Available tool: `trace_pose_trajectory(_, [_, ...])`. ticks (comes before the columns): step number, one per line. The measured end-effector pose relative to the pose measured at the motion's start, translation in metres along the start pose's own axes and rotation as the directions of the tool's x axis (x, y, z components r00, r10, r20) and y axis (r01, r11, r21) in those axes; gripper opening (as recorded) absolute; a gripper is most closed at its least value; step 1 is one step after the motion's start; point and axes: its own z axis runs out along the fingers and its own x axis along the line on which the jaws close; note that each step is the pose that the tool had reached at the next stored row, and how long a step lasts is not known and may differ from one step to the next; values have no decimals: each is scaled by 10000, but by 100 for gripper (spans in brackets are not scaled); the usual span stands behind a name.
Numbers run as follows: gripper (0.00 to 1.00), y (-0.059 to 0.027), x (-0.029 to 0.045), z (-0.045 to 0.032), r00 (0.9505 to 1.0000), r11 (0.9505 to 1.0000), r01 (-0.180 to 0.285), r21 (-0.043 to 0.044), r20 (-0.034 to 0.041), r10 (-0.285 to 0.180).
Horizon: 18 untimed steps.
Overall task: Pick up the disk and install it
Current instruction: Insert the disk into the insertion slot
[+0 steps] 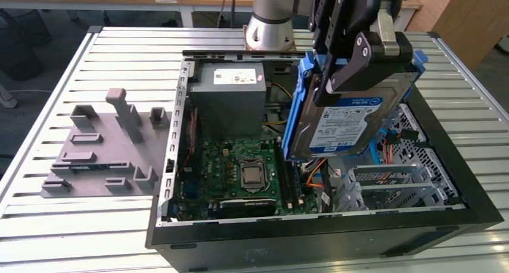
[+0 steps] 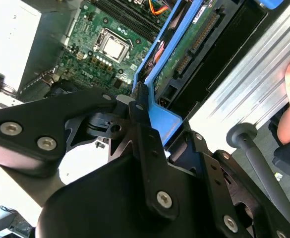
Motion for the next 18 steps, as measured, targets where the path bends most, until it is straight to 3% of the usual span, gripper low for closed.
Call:
trace_pose_trajectory(13, [36,-190,41,62,10000,10000,0,0,0,0])
trace_pose_trajectory(18, [36,-203,116,83,10000,10000,0,0,0,0])
